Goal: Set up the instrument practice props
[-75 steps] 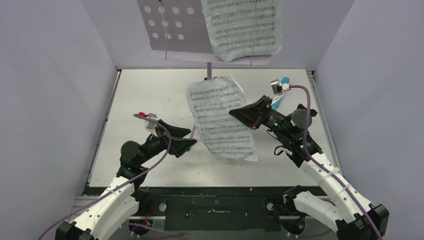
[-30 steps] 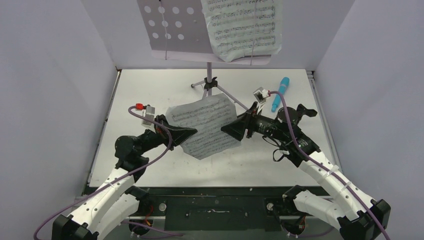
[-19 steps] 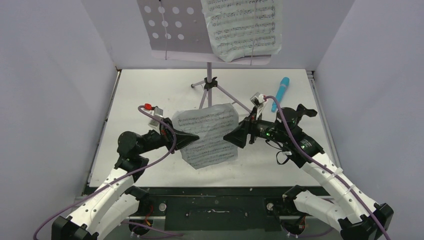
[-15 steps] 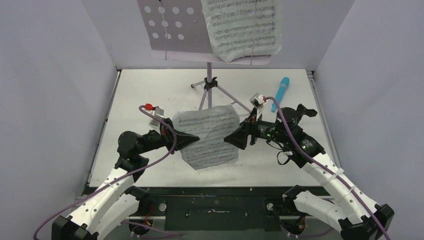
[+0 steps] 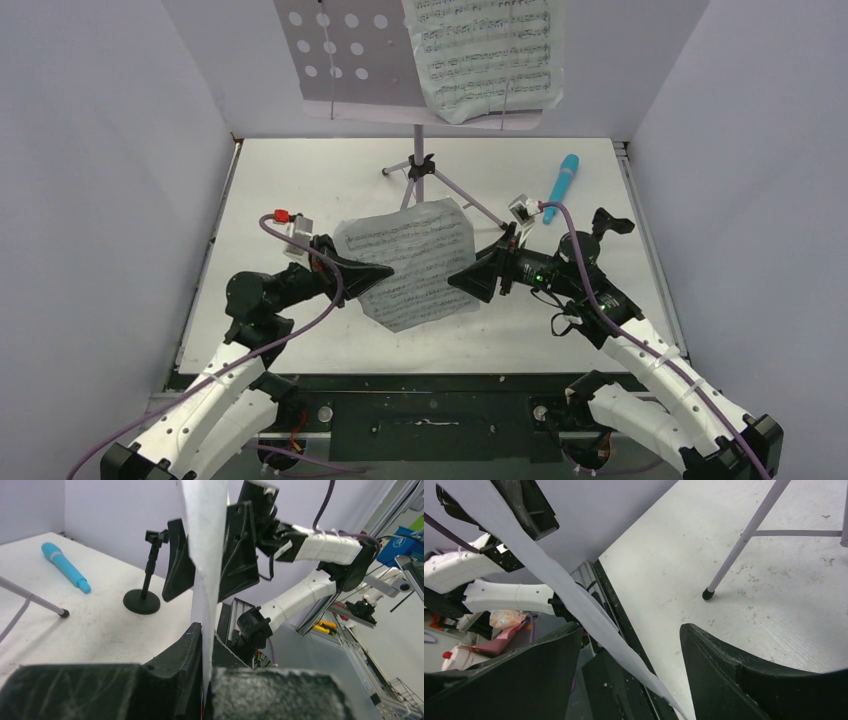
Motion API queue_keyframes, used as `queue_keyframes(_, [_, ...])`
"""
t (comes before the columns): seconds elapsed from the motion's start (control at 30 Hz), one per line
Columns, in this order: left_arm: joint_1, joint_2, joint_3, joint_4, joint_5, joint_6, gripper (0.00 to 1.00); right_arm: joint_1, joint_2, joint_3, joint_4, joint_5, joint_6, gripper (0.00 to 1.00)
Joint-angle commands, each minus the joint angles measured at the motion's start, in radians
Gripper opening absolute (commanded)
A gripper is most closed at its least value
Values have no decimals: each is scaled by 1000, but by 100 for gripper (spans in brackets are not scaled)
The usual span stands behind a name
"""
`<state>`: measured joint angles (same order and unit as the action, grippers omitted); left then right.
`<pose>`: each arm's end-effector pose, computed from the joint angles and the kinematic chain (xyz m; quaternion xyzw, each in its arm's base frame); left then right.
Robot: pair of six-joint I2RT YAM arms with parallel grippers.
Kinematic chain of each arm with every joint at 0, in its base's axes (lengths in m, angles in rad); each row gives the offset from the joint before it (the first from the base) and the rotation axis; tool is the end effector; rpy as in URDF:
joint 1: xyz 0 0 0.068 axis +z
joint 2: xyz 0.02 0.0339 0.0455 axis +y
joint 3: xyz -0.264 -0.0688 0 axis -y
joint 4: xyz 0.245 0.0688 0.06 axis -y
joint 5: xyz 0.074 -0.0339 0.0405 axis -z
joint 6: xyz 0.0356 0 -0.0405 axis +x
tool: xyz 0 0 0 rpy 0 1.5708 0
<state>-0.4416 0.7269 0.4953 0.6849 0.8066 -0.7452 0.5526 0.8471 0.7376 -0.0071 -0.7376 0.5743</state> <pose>0.1370 -0.0932 0.3343 0.2552 0.5323 -0.6086 0.5302 0.1534 0.1227 0.3325 -0.2320 0.6994 0.5588 0.3803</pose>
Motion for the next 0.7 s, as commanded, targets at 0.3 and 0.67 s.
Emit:
queue_keyframes(0.3, [18, -133, -41, 247, -350, -81, 0, -11, 66, -133, 638, -47, 334, 72])
queue_keyframes(0.67, [20, -93, -107, 519, -526, -195, 0, 34, 189, -145, 993, 1, 479, 68])
